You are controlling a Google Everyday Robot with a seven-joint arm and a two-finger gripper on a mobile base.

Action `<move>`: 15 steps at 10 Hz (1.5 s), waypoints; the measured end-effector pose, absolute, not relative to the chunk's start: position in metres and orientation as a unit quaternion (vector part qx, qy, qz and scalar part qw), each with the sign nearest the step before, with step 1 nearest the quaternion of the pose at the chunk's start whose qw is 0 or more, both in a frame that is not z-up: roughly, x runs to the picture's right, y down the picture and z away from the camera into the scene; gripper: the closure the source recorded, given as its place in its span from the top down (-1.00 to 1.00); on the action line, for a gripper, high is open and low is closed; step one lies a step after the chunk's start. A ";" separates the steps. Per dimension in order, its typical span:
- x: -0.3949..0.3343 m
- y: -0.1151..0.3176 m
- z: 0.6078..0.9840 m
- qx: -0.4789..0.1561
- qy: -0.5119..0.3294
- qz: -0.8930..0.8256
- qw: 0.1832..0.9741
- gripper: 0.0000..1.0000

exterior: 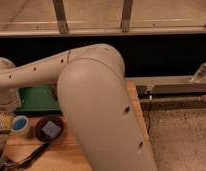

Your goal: Stack cups into tray

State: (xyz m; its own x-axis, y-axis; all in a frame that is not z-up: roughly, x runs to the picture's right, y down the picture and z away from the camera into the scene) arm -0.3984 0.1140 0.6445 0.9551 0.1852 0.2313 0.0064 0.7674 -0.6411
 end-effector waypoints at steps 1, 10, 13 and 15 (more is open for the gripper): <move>-0.395 0.109 0.642 -0.333 -0.152 0.052 0.929 0.30; -0.419 0.144 0.655 -0.380 -0.179 0.010 0.908 0.30; -0.423 0.164 0.658 -0.401 -0.184 0.005 0.897 0.30; -0.421 0.177 0.668 -0.417 -0.191 0.012 0.888 0.30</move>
State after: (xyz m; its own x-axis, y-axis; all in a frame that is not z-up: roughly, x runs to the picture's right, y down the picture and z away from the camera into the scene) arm -0.4206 0.1773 0.6684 0.9269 0.1799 0.3295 0.1386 0.6517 -0.7457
